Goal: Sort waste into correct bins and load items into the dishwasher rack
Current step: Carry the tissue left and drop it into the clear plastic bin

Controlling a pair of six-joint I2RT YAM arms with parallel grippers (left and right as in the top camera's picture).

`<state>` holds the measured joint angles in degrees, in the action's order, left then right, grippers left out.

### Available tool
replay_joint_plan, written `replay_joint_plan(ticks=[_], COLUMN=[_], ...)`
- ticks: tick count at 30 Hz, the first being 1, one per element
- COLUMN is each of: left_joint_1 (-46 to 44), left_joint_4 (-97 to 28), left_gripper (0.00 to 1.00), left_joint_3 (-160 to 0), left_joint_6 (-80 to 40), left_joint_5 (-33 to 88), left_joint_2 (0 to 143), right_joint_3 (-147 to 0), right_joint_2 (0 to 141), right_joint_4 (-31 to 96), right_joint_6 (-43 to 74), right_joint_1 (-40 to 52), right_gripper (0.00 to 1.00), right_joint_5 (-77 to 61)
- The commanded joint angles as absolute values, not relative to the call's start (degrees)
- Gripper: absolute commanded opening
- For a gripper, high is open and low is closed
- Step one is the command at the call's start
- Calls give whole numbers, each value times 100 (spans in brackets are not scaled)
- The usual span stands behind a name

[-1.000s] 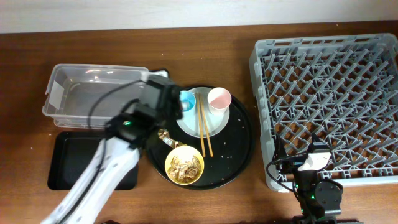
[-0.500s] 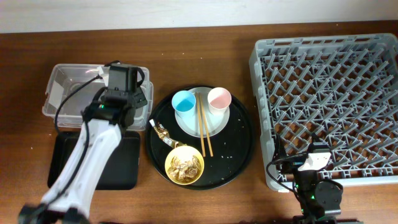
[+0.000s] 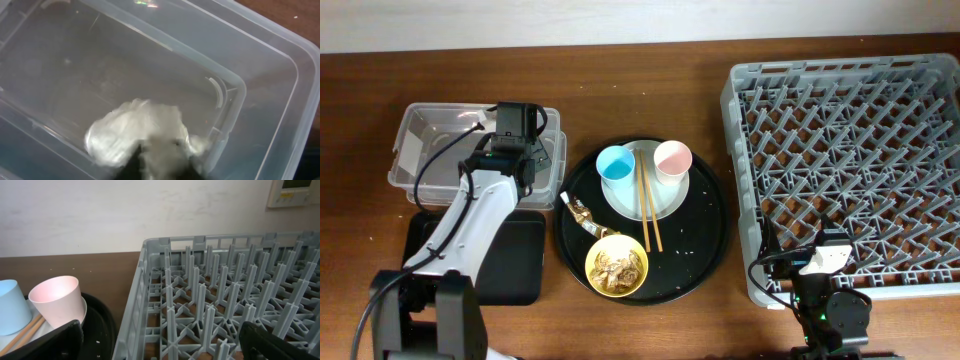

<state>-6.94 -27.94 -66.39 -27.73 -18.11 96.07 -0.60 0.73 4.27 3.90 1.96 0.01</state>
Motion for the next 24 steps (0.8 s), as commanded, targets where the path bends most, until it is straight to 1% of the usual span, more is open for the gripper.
replay_joint_plan(ticks=[1,2,3,8,11,18,21,24], left_joint_1=[-670,-670,-670,-698,-711,-720,-808,-1015], left_joint_4=[-2786,-2768,-2753,-2947,-3413,-4622,-5183,-5546], left_gripper=[43,51,53,54,54,56,56,56], left_joint_3=[-6670,-6670,-6672,-6814,-6884,-6884,-6871,-6718], left_joint_6=[-2731,-2731,-2729,-2729,-2731,-2797,-2825,-3317], left_joint_5=[-1890,-1890,-1890,-1695,-902,344,460,458], left_joint_2=[9631,9631,9631,9413,8903,7671,7518,7531], right_joint_3=[-32,-32,-32,-32,-32,-32,-32,-32], right_joint_2=[36,36,36,36,36,36,36,36], right_joint_4=[462,462,462,462,462,462,462,462], right_joint_6=[392,392,392,392,392,392,392,390], right_joint_1=[187,187,187,187,187,187,187,187], right_gripper=[98,98,98,98,99,98,98,99], right_joint_5=[27,30,30,30,30,30,30,30])
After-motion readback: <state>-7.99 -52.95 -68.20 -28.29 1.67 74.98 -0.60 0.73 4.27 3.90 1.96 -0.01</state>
